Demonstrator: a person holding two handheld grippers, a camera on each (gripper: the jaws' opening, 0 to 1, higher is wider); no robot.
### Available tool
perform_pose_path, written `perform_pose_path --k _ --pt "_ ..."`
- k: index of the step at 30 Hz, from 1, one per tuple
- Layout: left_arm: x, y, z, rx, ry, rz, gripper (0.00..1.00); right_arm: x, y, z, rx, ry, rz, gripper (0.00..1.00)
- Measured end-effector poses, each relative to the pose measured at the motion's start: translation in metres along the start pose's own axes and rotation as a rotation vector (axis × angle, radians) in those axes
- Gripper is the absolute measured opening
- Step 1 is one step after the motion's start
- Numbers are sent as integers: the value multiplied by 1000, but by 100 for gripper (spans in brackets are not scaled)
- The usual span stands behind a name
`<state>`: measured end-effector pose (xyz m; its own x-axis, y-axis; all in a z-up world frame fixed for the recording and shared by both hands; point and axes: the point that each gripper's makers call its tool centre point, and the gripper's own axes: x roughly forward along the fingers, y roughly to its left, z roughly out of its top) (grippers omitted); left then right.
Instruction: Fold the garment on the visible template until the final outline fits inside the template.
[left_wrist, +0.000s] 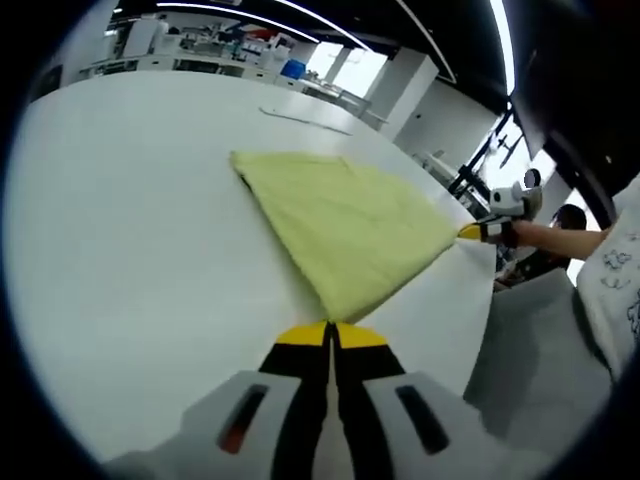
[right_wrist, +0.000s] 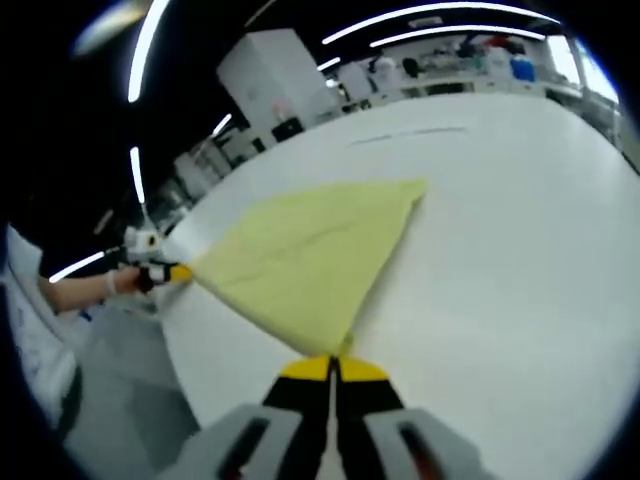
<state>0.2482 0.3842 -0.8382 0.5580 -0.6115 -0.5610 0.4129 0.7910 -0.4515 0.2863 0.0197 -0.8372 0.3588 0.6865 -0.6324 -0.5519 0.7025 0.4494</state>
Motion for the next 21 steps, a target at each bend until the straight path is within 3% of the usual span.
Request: perform_pose_path --k 8,10,11,13,15,18,19,21 --pt "-2 0 -2 -37 -40 33 0 3 0 -2 20 -10 -5 0" --pt "-8 -5 13 -79 -151 23 0 1 1 2 -9 -28 -9 0" --pt "-14 -1 17 -136 -187 20 0 -1 2 4 -12 -41 -14 0" --pt "-25 1 25 -137 -239 35 0 -7 5 10 -5 -74 -19 0" --pt "-32 -4 27 -104 -229 39 1 -16 12 17 -5 -113 -21 6" --pt "-38 -21 43 -59 -275 30 14 -26 24 34 -36 -215 -33 18" --pt "-39 -28 49 -39 -292 29 18 -30 28 36 -28 -238 -39 27" --pt "-41 -37 60 9 -311 53 37 -36 31 40 -18 -287 -69 43"
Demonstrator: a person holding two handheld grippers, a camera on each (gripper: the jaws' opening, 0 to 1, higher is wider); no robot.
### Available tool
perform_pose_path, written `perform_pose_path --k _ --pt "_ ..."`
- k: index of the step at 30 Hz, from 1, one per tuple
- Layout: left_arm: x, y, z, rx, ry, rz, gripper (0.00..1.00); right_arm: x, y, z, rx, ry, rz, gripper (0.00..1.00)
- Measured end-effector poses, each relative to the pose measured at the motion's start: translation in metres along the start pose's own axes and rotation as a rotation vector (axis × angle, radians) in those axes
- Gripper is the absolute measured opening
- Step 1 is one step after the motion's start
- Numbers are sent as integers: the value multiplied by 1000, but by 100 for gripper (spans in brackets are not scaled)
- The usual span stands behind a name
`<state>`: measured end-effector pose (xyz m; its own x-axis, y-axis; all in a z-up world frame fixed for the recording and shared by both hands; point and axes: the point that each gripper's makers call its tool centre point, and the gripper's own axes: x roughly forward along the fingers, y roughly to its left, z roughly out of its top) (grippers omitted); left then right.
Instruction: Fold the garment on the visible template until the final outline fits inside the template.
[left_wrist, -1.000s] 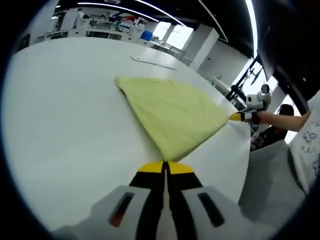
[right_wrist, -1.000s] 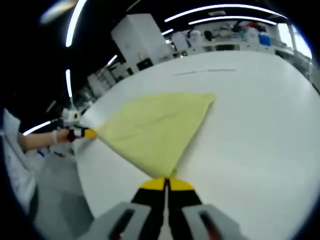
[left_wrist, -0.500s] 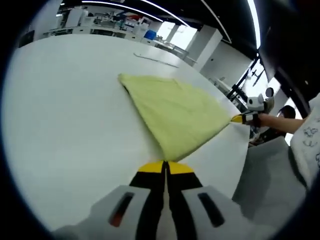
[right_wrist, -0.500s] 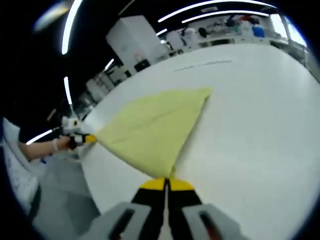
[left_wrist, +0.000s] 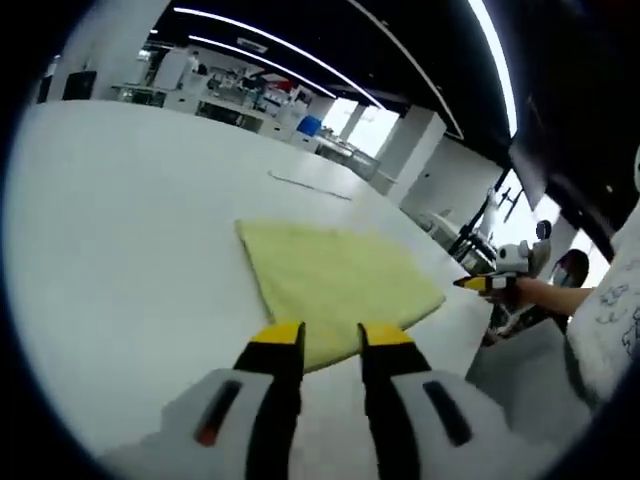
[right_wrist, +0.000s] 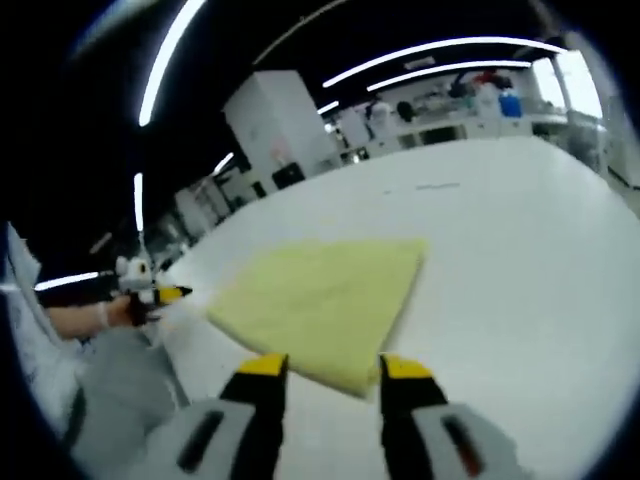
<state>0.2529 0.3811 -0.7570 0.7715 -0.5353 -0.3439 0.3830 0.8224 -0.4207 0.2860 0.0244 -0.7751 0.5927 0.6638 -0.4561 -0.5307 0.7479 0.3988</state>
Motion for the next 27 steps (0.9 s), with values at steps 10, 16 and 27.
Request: perform_pose_path --k 10,16,27 --pt "1 -2 9 141 -49 110 99 -23 -10 -12 -54 -36 -133 99" --pt "1 -7 1 124 -24 112 99 -23 -9 -24 48 -88 -145 99" --pt "9 -20 -18 177 67 66 99 -13 4 -31 71 -87 -134 99"
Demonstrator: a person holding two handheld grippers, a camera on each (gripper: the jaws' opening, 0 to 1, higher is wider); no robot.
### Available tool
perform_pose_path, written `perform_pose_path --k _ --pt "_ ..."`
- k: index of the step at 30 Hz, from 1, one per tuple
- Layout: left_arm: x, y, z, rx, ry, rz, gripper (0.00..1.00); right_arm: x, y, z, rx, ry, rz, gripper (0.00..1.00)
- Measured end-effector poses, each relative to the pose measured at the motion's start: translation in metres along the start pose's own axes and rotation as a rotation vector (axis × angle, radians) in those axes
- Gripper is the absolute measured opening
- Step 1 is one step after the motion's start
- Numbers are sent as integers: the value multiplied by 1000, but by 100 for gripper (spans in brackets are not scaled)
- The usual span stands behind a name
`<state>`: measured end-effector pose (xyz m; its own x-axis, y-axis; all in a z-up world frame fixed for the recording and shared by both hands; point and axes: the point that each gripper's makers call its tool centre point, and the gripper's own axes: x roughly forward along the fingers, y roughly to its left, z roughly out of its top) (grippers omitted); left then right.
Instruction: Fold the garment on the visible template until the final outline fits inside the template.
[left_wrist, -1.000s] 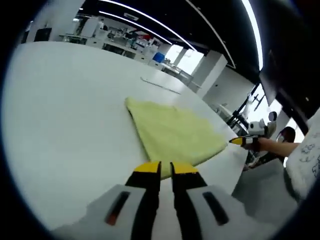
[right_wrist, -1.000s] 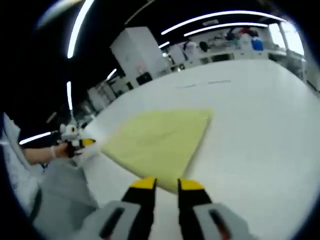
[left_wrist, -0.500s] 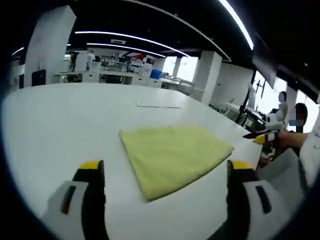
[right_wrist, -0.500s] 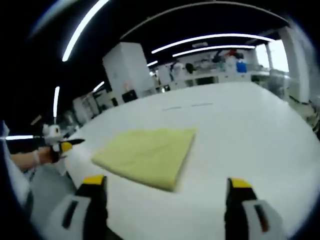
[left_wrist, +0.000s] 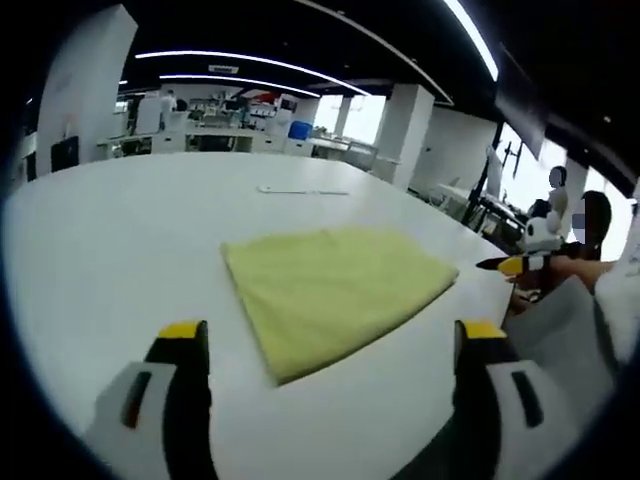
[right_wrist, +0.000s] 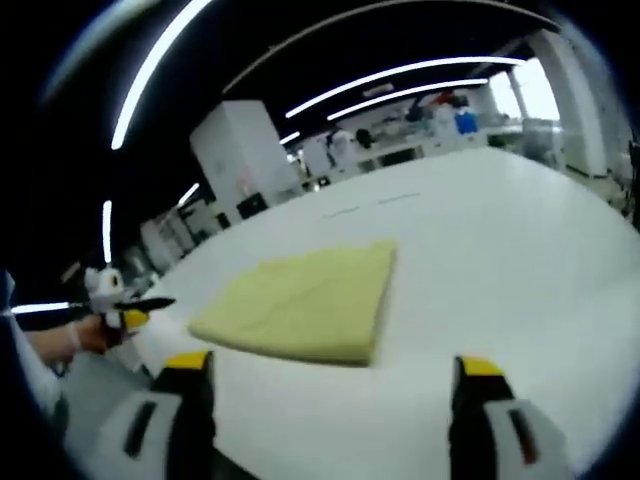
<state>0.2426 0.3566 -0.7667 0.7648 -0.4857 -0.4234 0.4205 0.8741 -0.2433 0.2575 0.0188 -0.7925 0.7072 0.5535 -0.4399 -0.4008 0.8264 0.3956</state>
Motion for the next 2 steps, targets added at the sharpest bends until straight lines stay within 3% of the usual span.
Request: perform_pose_path --k 2 --pt "1 -1 -1 -5 6 -5 99 1 -1 -3 8 4 0 95"
